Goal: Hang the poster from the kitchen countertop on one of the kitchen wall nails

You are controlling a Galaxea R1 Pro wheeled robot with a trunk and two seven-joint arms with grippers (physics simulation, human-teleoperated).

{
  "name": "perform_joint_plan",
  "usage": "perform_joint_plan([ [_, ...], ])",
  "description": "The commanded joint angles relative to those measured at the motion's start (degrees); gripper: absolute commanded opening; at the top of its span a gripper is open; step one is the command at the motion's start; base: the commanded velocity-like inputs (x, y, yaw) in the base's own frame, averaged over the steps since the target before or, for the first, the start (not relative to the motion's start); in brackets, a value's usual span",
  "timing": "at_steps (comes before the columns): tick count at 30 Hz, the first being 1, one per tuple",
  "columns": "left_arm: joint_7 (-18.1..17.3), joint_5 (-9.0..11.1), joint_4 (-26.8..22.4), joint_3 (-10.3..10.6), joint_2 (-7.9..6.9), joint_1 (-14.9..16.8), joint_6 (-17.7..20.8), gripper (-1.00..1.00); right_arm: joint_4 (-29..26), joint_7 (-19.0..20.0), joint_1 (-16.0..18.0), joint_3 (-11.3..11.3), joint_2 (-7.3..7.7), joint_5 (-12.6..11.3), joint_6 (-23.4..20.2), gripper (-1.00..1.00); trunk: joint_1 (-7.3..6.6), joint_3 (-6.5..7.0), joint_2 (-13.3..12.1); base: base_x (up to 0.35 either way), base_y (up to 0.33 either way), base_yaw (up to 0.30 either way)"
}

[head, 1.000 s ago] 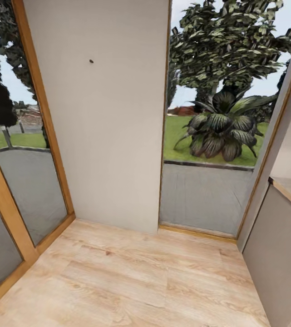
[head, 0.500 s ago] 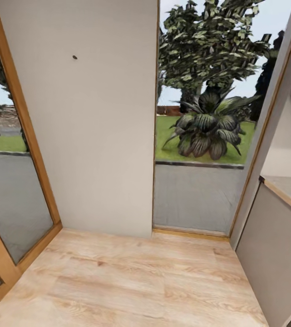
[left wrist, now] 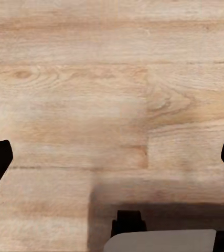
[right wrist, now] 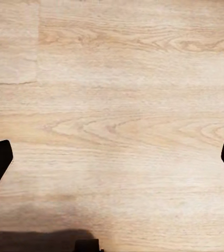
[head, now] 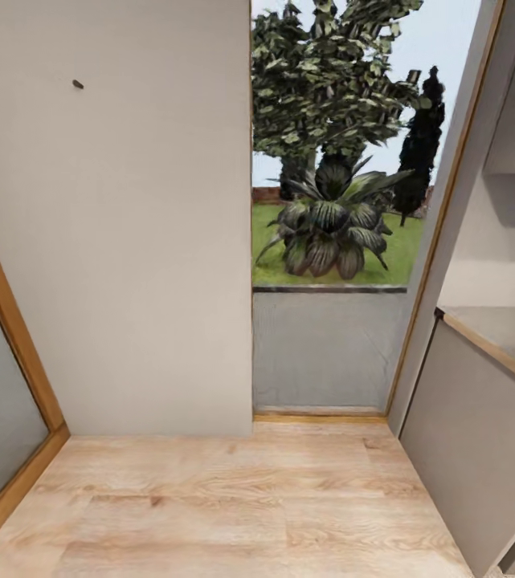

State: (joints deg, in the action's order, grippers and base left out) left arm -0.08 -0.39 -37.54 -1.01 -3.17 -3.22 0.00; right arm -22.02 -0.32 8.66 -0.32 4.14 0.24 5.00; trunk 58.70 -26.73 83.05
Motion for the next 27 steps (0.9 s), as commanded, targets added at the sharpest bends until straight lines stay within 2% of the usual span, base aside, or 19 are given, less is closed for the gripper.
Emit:
perform_joint_plan([
  [1, 0.0, 0.0, -0.1, 0.0, 0.00, 0.0, 0.0, 1.00, 0.0, 0.0, 0.0, 0.0, -0.01, 0.0, 0.2, 1.00, 0.03, -0.05, 0.0, 0.260, 0.258, -0.299],
  [19, 0.0, -0.1, -0.1, 0.0, 0.00, 0.0, 0.0, 1.00, 0.0, 0.0, 0.0, 0.0, 0.08, 0.0, 0.2, 1.00, 0.03, -0.05, 0.0, 0.256, 0.255, -0.300],
  [27, 0.0, -0.1, -0.1, 0.0, 0.00, 0.0, 0.0, 1.00, 0.0, 0.0, 0.0, 0.0, 0.08, 0.0, 0.2, 1.00, 0.03, -0.05, 0.0, 0.073, 0.079, -0.300],
])
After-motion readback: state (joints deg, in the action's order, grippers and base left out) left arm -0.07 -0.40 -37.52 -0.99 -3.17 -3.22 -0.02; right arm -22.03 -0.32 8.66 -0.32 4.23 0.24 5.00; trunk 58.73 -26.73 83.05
